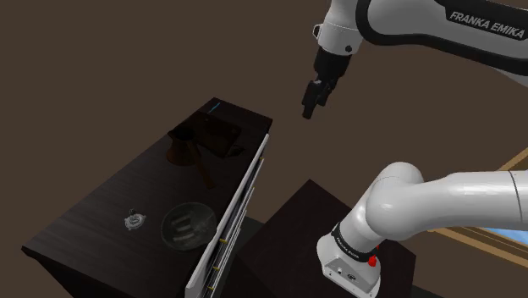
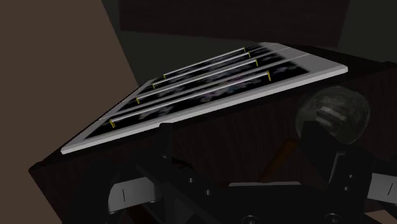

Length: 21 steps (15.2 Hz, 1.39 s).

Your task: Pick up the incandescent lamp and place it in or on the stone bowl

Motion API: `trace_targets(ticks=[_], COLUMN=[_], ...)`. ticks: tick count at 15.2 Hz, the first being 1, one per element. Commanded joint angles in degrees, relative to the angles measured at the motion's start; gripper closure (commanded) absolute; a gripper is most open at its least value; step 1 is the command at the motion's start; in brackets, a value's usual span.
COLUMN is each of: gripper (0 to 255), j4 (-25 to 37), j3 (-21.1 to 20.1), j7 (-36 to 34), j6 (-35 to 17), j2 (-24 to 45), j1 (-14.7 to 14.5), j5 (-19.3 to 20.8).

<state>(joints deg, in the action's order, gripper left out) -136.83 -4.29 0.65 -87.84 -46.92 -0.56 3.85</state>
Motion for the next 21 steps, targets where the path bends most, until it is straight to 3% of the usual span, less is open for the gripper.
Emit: trace_targets(ticks=[1, 11, 21], gripper=[0, 0, 0], j4=[0.00, -6.40, -5.10], j3=[0.00, -6.16, -12.78], j7=[0.00, -6.25, -12.95], j6=[0.00, -18.11, -35.81], j2=[0.00, 11.18, 29.40], j1=[0.00, -2.78, -4.24], j5=[0.00, -4.77, -5.65])
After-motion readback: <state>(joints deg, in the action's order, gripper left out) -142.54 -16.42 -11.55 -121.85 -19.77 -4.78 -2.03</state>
